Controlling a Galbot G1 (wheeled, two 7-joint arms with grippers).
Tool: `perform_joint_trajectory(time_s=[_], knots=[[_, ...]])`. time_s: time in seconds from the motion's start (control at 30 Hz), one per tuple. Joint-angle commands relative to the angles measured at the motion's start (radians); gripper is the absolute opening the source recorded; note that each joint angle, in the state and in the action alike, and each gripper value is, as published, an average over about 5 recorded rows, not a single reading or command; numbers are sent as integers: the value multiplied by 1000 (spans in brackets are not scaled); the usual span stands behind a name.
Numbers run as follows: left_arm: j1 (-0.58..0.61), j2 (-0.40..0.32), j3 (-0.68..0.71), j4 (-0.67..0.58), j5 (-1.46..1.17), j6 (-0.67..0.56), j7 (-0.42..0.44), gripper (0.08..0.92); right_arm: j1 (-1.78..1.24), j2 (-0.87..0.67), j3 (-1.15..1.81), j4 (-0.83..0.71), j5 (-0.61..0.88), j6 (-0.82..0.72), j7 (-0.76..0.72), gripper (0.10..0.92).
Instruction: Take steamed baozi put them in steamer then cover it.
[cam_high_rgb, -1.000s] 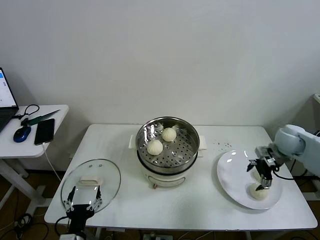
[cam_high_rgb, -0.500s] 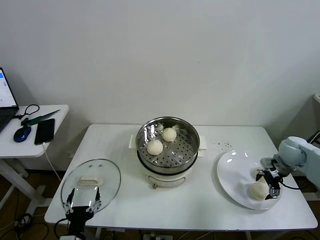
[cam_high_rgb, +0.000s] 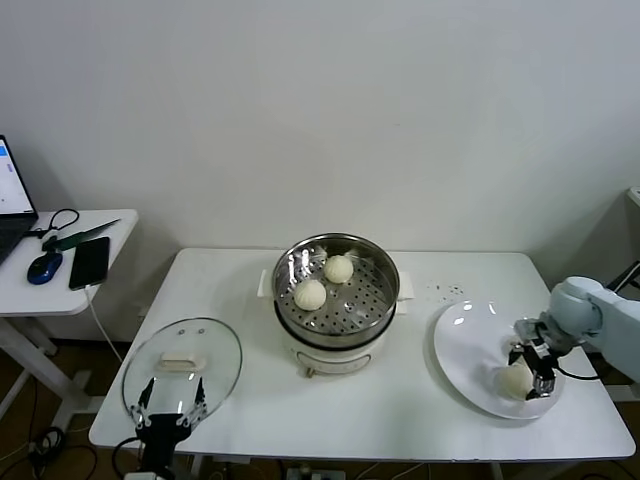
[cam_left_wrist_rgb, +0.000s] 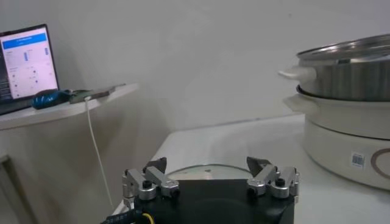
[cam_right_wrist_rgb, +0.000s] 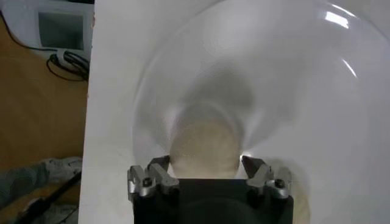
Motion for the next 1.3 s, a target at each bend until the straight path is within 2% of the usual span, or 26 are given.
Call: perform_joint_trajectory(time_s=[0.03, 0.3, 0.5, 0.9, 1.1, 1.3], knots=[[0, 1, 2, 1, 4, 1, 0, 823, -10, 8, 3, -4, 2, 3, -4, 748], [-1, 0, 2, 3, 3, -1, -1, 823, 64, 8, -24, -1, 37, 45, -11, 686], [3, 1, 2, 3, 2, -4, -1, 823, 317, 56, -159, -6, 41, 211, -51, 679], [7, -1, 0, -2, 6, -2, -2, 823, 857, 364, -460, -31, 94, 562, -127, 678], [10, -1, -3, -1, 3, -2, -1, 823, 917, 500, -463, -28, 98, 674, -129, 679], [14, 4, -3, 4, 0, -5, 2, 823, 848, 611, -404, 0, 27, 694, -127, 679]])
